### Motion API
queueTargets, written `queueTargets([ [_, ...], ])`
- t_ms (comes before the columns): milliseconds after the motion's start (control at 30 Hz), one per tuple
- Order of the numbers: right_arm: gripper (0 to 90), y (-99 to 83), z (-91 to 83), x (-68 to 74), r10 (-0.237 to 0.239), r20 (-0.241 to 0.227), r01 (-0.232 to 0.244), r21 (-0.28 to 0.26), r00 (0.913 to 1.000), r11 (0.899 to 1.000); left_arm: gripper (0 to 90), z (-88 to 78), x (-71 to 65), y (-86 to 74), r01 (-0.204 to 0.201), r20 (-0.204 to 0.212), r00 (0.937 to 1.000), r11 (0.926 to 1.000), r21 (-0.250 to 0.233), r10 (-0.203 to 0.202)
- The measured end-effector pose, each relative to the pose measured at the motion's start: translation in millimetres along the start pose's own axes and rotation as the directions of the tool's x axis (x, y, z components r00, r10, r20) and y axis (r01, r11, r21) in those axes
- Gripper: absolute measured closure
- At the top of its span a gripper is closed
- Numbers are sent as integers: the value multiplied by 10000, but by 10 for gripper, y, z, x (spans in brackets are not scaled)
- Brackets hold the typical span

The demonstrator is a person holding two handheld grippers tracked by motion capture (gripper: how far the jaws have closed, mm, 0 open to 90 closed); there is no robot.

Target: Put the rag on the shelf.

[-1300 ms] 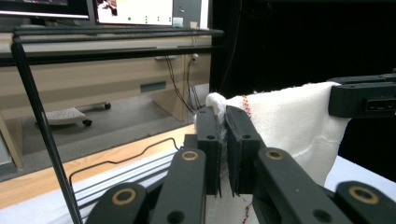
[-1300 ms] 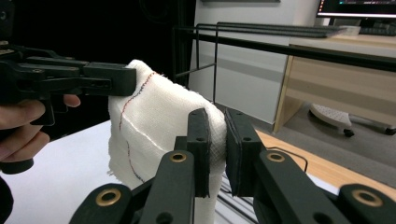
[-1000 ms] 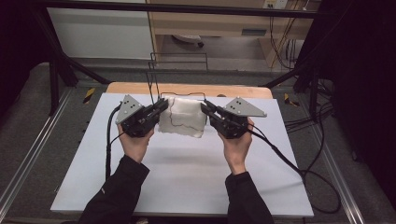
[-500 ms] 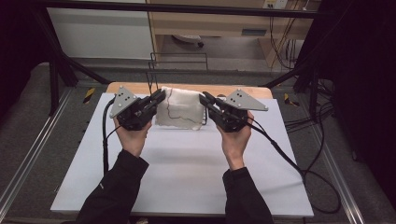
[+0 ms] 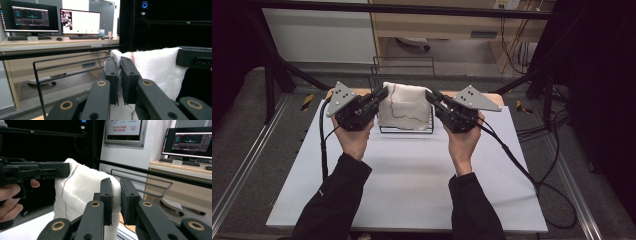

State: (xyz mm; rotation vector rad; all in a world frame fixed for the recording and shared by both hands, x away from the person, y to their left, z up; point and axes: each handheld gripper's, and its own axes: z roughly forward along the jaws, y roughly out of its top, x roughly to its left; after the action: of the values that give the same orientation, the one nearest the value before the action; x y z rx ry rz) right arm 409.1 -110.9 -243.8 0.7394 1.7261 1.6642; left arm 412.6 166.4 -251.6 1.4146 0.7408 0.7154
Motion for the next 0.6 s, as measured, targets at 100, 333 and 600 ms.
queueTargets([
  [100, 814, 44, 16, -8, -103, 35, 103, -109, 9999, 9999, 845, 21, 11, 35, 107, 40, 9999, 9999, -64, -106],
  [333, 814, 119, 65, -20, -87, 52, 89, -339, 9999, 9994, 845, 55, 53, 129, 88, -63, 9999, 9997, -225, -90],
  [600, 814, 202, 138, -57, -165, 86, 168, -341, 9998, 9993, 845, 124, 104, 224, -43, -208, 9998, 9995, -298, 37],
])
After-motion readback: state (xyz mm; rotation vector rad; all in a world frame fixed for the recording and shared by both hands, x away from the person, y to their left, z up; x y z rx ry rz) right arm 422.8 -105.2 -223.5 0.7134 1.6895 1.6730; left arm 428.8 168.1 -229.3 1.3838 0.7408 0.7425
